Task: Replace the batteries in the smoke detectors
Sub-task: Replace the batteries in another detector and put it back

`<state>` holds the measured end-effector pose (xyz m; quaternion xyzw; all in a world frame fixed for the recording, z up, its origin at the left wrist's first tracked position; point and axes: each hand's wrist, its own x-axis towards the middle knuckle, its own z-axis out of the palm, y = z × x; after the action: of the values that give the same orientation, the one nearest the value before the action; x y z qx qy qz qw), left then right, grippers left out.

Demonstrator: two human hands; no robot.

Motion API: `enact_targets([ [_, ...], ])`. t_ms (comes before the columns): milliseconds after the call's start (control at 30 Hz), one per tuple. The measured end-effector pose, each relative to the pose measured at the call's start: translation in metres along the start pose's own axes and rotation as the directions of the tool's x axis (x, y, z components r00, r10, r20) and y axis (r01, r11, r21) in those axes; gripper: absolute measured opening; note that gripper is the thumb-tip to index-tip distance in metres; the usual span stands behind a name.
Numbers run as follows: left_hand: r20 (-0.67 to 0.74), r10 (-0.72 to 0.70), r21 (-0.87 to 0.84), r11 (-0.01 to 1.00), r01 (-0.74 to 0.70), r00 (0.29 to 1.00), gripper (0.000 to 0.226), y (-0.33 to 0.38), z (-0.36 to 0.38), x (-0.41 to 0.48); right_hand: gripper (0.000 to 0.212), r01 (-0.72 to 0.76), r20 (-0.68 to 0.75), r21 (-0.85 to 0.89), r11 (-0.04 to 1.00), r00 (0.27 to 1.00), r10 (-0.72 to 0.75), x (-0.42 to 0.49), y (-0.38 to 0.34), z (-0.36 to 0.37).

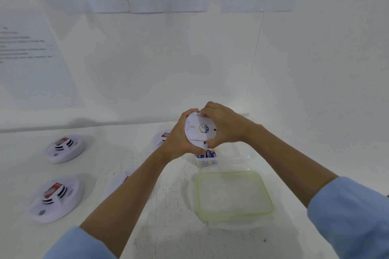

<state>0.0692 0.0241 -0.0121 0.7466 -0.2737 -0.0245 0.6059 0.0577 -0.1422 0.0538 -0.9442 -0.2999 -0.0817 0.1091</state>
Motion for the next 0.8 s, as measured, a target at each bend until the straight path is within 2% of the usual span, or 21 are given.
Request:
enact_targets([
  [333, 0.007, 0.018, 0.001, 1.0, -0.018, 1.0, 0.096, -0.002, -0.002, 0.001, 0.07, 0.009, 0.04, 0.018, 1.0, 0.999, -0.009, 0.002, 0.001, -0.002],
  [500, 0.0, 0.021, 0.001, 1.0, -0.021, 1.0, 0.104, -0.006, -0.009, 0.002, 0.073, -0.028, 0.046, 0.07, 0.997, 0.999, 0.025, 0.0, -0.002, -0.002],
  [800, 0.031, 0.024, 0.011, 1.0, -0.024, 0.999, 0.096, -0.006, -0.01, 0.002, 0.07, -0.012, 0.073, 0.012, 1.0, 0.997, 0.011, 0.005, -0.002, 0.0],
])
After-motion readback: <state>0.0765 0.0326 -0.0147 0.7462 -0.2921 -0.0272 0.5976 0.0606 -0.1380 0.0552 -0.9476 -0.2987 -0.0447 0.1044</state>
